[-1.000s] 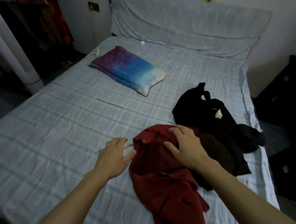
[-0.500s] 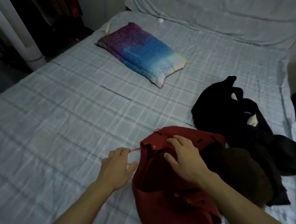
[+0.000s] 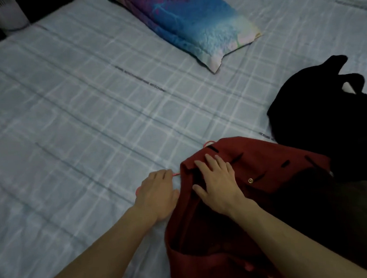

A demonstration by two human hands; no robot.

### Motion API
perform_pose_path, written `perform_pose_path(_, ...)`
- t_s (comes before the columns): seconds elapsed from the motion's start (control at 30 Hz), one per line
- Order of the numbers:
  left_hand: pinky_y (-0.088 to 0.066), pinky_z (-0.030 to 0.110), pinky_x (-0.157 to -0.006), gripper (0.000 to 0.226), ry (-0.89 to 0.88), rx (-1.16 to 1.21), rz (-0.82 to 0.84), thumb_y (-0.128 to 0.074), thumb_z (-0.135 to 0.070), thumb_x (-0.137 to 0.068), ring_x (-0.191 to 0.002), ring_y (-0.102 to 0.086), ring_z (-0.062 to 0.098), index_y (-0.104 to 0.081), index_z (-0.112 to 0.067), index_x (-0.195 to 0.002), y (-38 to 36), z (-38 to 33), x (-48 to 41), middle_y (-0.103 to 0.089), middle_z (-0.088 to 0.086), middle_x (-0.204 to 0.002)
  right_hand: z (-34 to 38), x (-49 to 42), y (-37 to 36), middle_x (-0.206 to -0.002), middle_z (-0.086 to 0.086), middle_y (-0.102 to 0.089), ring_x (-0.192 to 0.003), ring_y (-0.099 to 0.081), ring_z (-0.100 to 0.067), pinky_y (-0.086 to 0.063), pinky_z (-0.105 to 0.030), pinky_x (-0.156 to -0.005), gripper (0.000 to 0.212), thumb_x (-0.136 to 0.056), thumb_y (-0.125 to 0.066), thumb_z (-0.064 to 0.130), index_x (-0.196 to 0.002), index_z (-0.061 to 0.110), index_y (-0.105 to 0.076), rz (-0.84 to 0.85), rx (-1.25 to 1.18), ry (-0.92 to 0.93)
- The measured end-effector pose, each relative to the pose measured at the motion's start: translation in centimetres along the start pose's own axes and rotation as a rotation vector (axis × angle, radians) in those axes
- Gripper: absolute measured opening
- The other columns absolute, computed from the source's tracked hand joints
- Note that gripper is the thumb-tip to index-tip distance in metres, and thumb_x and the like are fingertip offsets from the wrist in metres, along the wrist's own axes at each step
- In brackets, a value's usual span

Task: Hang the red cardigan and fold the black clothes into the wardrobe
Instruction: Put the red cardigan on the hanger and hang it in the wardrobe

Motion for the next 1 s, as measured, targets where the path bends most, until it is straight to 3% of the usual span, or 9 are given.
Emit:
perform_pose_path(0.13,-0.045,0.037,-0.091,0.038,-0.030,-0.048,-0.063,-0.048,-0.027,-0.095,-0.111,-0.053,0.024,-0.050,-0.015,-0.131,-1.2,-0.1,-1.1,-0.055,0.005,-0.125,-0.3,-0.7,-1.7,-0.165,-0.011,-0.011,-0.152,-0.005,-0.032,-0.009,-0.046,-0.123,0.074,-0.095,-0.058,0.033,-0.156,0.023,-0.018,-0.026,0.009,0.008)
perform_pose_path(0.23,-0.048,0.034,-0.081,0.024,-0.030,0.036,-0.145,-0.054,-0.015,-0.092,-0.099,-0.057,0.022,-0.062,-0.015,-0.115,-1.1,0.2,-1.1,-0.058,0.003,-0.108,-0.8,-0.7,-1.5,-0.156,-0.014,-0.034,-0.145,-0.029,-0.034,-0.031,-0.047,-0.114,0.065,-0.089,-0.061,0.013,-0.150,0.019,-0.038,-0.153,-0.028,0.012)
perform_pose_path(0.33,-0.048,0.030,-0.070,0.018,-0.027,0.128,-0.213,-0.058,-0.003,-0.089,-0.085,-0.059,0.020,-0.065,-0.015,-0.100,-0.2,0.6,-0.2,-0.056,0.001,-0.095,-1.4,-0.4,-0.8,-0.124,-0.011,-0.061,-0.111,-0.057,-0.034,-0.051,-0.045,-0.085,0.053,-0.077,-0.066,0.000,-0.128,0.015,-0.063,-0.325,-0.038,0.021)
perform_pose_path(0.4,-0.051,0.036,-0.065,0.020,-0.030,0.154,-0.250,-0.060,0.003,-0.082,-0.075,-0.058,0.022,-0.066,-0.013,-0.091,0.3,1.3,0.4,-0.054,0.002,-0.086,-1.9,-0.4,0.0,-0.103,-0.008,-0.063,-0.089,-0.059,-0.031,-0.051,-0.042,-0.071,0.041,-0.076,-0.065,-0.002,-0.114,0.013,-0.070,-0.385,-0.031,0.019)
perform_pose_path(0.47,-0.052,0.042,-0.062,0.018,-0.007,0.145,-0.291,-0.060,0.004,-0.080,-0.074,-0.059,0.027,-0.065,-0.012,-0.089,1.1,2.7,0.9,-0.054,0.004,-0.085,-2.1,-0.6,0.9,-0.094,-0.007,-0.062,-0.081,-0.059,-0.031,-0.051,-0.041,-0.066,0.034,-0.076,-0.064,-0.003,-0.106,0.011,-0.072,-0.414,-0.055,0.015)
perform_pose_path(0.57,-0.054,0.044,-0.062,0.013,0.007,0.129,-0.398,-0.052,-0.006,-0.084,-0.072,-0.060,0.033,-0.064,-0.011,-0.088,3.2,5.1,2.2,-0.055,0.008,-0.084,-1.7,-0.5,1.7,-0.095,-0.006,-0.060,-0.083,-0.059,-0.030,-0.051,-0.037,-0.064,0.030,-0.079,-0.062,-0.001,-0.106,0.011,-0.071,-0.436,-0.097,0.008)
perform_pose_path(0.8,-0.055,0.043,-0.062,0.022,0.022,0.219,-0.604,-0.047,-0.013,-0.090,-0.070,-0.061,0.029,-0.068,-0.009,-0.096,7.5,6.6,8.5,-0.057,0.006,-0.084,-0.7,1.5,4.2,-0.097,-0.005,-0.058,-0.090,-0.059,-0.029,-0.045,-0.033,-0.066,0.026,-0.086,-0.058,0.006,-0.109,0.013,-0.069,-0.441,-0.124,-0.027)
perform_pose_path(0.9,-0.054,0.042,-0.064,0.021,0.000,0.229,-0.651,-0.049,-0.012,-0.091,-0.072,-0.061,0.026,-0.068,-0.010,-0.098,9.9,6.3,10.9,-0.058,0.004,-0.086,0.7,2.3,5.2,-0.110,-0.004,-0.058,-0.102,-0.058,-0.027,-0.051,-0.038,-0.080,0.036,-0.084,-0.064,0.016,-0.120,0.019,-0.065,-0.368,-0.178,0.001)
perform_pose_path(1.0,-0.051,0.038,-0.064,0.019,-0.069,0.193,-0.667,-0.049,-0.012,-0.092,-0.073,-0.059,0.022,-0.066,-0.013,-0.101,12.5,5.4,13.1,-0.056,0.000,-0.087,3.0,3.3,6.1,-0.122,-0.004,-0.056,-0.112,-0.056,-0.027,-0.048,-0.044,-0.098,0.051,-0.081,-0.070,0.024,-0.130,0.018,-0.059,-0.330,-0.256,0.111)
Point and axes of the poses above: each hand's wrist, its own x-axis away from the middle knuckle, its own y-axis out of the back of the hand, z = x × y, the point moved 7 cm from there along -x, towards the middle knuckle
